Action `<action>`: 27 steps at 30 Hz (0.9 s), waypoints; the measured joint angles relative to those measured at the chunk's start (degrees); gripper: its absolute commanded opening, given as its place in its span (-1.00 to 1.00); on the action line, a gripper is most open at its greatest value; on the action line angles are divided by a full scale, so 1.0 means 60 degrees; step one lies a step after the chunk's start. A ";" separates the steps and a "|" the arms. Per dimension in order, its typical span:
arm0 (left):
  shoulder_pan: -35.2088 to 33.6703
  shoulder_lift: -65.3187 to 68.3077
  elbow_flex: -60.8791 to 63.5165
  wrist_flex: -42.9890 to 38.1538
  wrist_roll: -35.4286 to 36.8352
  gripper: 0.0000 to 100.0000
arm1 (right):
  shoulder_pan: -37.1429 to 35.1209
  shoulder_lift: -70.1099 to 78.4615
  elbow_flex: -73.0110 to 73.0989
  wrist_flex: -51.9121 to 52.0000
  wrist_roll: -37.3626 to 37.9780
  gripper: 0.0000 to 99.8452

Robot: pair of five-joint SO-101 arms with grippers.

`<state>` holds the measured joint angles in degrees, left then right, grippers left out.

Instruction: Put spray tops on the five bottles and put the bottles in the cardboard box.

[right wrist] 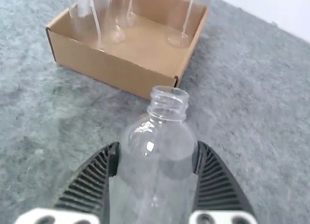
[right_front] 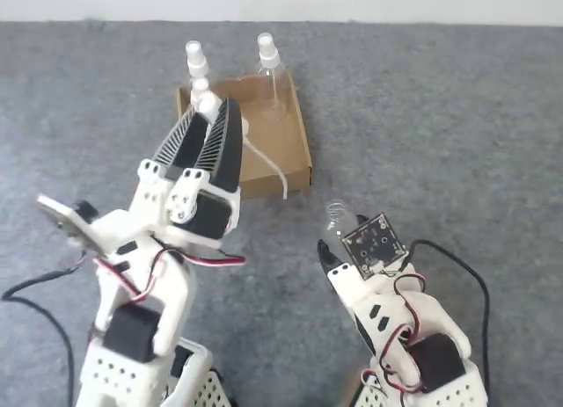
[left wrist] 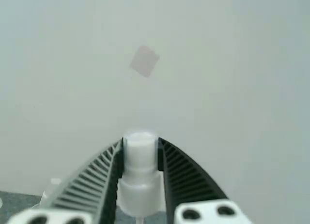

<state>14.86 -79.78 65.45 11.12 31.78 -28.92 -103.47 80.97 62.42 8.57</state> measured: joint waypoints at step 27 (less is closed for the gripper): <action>0.1187 -0.0044 0.1451 -0.1846 0.0996 -0.98 | -0.0425 0.0000 0.0000 -0.0703 0.0586 -0.88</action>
<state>21.98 -80.04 74.15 0.04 37.76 -31.47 -103.47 80.97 58.20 12.09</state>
